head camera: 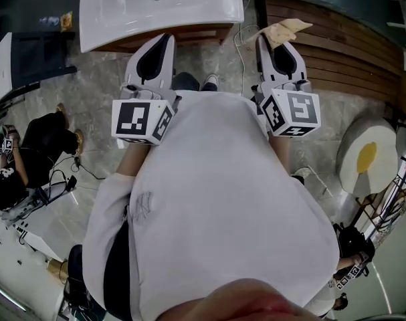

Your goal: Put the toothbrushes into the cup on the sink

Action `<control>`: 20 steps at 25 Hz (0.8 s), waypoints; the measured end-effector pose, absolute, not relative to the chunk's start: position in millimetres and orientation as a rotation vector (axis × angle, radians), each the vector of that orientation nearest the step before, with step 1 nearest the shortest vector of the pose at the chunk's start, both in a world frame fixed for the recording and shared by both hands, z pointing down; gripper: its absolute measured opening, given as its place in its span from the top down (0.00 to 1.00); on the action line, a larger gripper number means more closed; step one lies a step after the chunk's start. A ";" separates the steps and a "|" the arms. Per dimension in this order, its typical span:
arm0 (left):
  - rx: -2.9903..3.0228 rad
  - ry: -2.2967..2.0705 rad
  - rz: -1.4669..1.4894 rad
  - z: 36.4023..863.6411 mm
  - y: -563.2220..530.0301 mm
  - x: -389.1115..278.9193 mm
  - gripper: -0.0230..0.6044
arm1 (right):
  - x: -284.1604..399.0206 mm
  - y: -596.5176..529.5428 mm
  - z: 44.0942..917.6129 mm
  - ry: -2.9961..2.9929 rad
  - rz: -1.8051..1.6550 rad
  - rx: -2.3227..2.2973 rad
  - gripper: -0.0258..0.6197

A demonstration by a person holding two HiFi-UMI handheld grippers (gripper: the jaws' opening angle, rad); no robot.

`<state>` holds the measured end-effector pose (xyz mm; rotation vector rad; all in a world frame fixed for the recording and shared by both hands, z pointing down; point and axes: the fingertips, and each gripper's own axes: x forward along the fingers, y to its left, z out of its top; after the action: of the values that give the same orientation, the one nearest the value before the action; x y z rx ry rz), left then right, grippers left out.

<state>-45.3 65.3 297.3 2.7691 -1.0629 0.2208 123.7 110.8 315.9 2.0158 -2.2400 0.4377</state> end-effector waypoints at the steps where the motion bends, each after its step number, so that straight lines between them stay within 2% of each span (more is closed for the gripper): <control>1: 2.768 -1.060 0.227 298.9 65.7 -43.7 0.99 | 125.6 111.5 317.7 -2.237 0.443 2.012 0.87; 20: 2.772 -0.985 0.251 311.0 32.9 -28.2 0.99 | 141.2 88.5 329.5 -2.173 0.488 2.059 0.87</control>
<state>-28.2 32.9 311.0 2.7723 -0.9846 0.2512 141.2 88.5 329.5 2.0588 -2.1735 0.4882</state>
